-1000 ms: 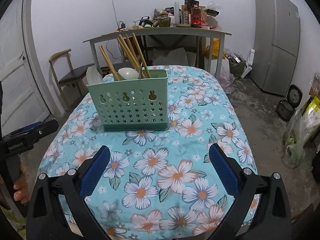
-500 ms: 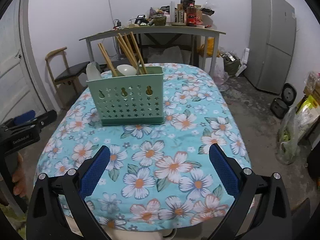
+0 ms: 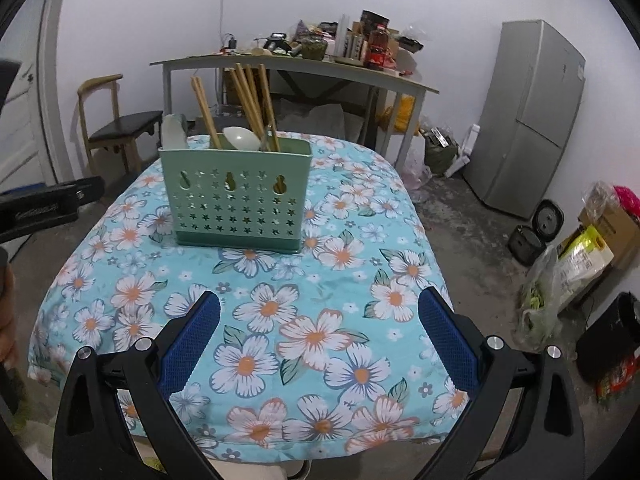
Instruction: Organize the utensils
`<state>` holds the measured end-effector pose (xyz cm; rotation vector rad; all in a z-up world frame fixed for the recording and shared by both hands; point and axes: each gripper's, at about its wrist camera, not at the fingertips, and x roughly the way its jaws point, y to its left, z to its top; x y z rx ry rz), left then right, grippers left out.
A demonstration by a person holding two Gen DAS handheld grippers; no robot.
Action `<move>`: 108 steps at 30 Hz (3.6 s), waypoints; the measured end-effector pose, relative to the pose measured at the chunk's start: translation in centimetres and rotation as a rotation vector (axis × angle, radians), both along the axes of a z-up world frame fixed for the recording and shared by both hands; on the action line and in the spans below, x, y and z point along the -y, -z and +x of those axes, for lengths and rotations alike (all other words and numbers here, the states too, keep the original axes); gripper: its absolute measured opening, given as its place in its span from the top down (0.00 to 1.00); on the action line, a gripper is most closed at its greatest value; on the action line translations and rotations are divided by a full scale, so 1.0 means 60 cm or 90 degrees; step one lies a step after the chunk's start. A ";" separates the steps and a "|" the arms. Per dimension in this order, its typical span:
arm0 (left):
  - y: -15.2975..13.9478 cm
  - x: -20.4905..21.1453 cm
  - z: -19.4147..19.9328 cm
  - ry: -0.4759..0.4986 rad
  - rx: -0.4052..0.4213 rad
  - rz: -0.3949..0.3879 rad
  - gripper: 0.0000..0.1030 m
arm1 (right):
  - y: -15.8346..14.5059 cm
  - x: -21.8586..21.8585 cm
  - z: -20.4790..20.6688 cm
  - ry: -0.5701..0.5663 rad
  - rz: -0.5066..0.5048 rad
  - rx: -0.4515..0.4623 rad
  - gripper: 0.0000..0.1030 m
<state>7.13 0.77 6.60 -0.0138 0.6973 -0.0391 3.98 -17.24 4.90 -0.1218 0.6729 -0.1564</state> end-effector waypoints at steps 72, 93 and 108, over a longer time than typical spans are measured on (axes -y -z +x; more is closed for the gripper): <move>0.038 -0.006 -0.021 -0.031 -0.024 0.046 0.08 | 0.013 0.070 0.009 0.035 0.121 -0.006 0.06; 0.048 -0.021 -0.012 -0.049 -0.042 0.064 0.08 | 0.020 0.086 0.009 0.059 0.136 0.000 0.06; 0.041 -0.008 -0.015 -0.044 -0.035 0.079 0.08 | 0.013 0.113 0.007 0.066 0.147 0.016 0.06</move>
